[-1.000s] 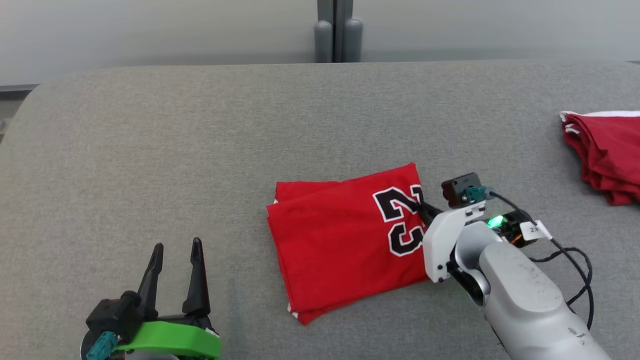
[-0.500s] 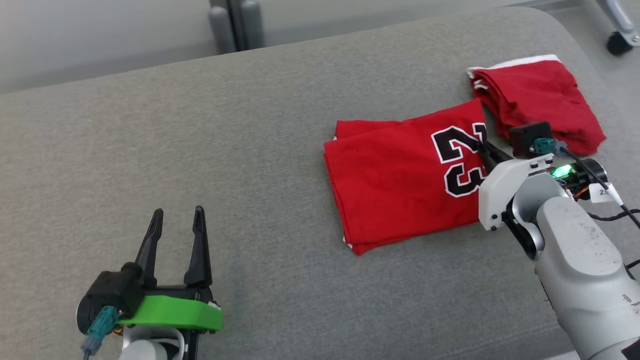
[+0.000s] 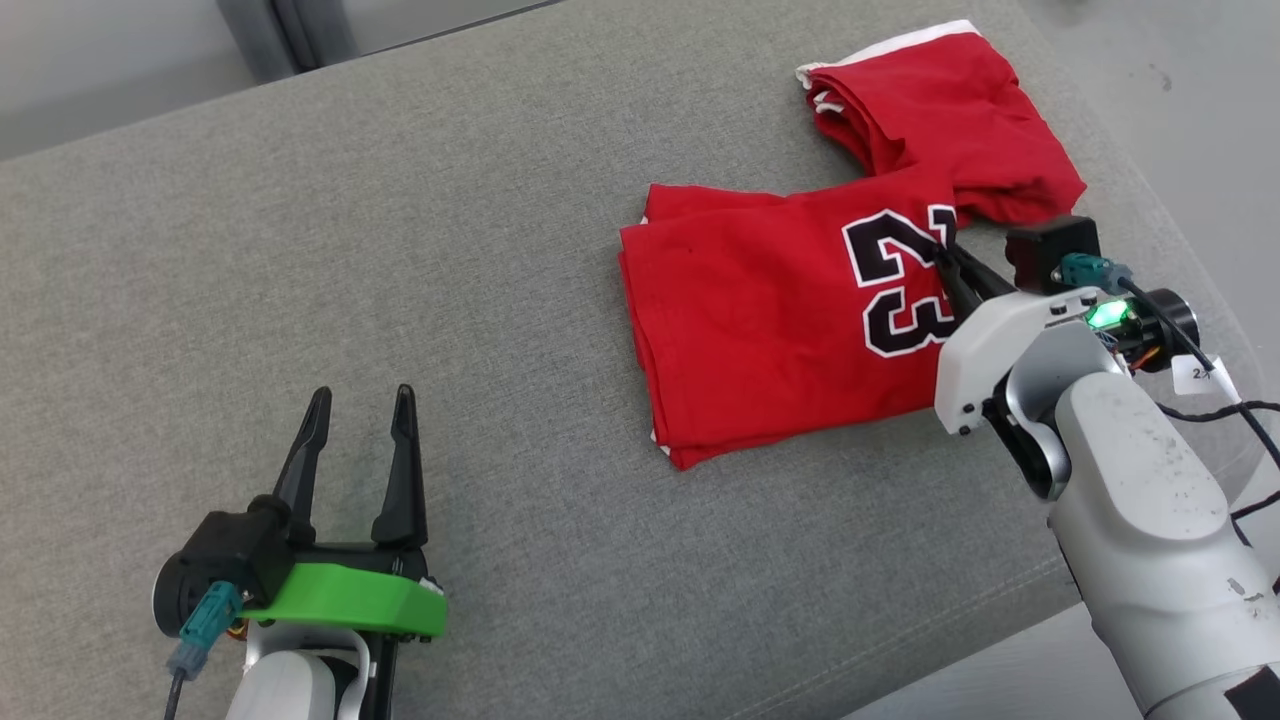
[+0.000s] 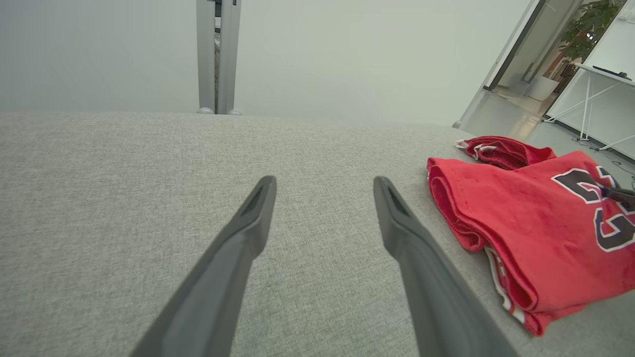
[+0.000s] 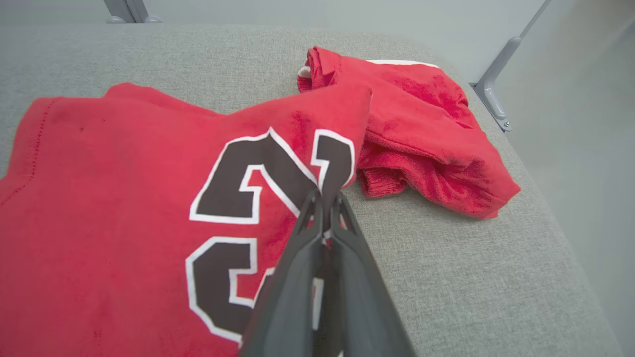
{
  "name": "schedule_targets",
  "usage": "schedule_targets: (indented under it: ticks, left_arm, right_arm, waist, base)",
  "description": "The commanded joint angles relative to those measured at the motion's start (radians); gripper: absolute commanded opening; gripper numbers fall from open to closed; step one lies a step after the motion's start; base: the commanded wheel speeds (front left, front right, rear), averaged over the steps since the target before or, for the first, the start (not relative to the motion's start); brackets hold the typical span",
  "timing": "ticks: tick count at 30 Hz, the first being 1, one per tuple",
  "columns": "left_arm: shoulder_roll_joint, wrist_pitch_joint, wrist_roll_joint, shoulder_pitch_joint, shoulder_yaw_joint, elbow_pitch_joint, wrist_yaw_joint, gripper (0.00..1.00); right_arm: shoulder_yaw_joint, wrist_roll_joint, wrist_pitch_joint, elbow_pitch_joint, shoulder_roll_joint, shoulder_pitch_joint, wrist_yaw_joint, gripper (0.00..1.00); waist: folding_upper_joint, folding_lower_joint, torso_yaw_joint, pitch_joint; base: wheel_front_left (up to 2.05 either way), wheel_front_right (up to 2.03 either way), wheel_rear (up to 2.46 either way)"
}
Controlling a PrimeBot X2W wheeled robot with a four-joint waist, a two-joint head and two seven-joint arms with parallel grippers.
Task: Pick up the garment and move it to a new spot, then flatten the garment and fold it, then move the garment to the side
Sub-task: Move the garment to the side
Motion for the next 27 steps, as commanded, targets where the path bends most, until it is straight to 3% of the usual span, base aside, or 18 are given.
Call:
schedule_targets:
  ticks: [1,10,20,27]
  left_arm:
    - [0.009,0.000,0.003,-0.011,0.005,0.000,-0.004,1.00]
    - [-0.001,0.001,-0.010,-0.001,0.007,0.004,-0.005,1.00]
    - [-0.010,0.000,-0.029,-0.017,-0.019,-0.002,-0.005,1.00]
    - [-0.011,0.001,-0.023,-0.034,-0.024,-0.004,-0.005,1.00]
  right_arm:
    - [0.001,-0.008,-0.004,-0.013,0.000,-0.027,-0.002,0.00]
    - [0.011,0.003,0.064,-0.092,-0.021,-0.112,-0.002,0.00]
    - [-0.057,-0.017,0.182,-0.116,-0.182,-0.205,-0.002,0.00]
    - [-0.168,-0.045,0.203,-0.042,-0.292,-0.250,-0.002,0.00]
  waist:
    - [0.0000,0.0000,0.004,0.005]
    - [0.0000,0.0000,0.063,-0.018]
    - [0.0000,0.0000,0.137,-0.010]
    - [0.0000,0.0000,0.203,0.047]
  base:
    - [0.00,0.00,0.00]
    - [0.00,0.00,0.00]
    - [0.00,0.00,0.00]
    - [0.00,0.00,0.00]
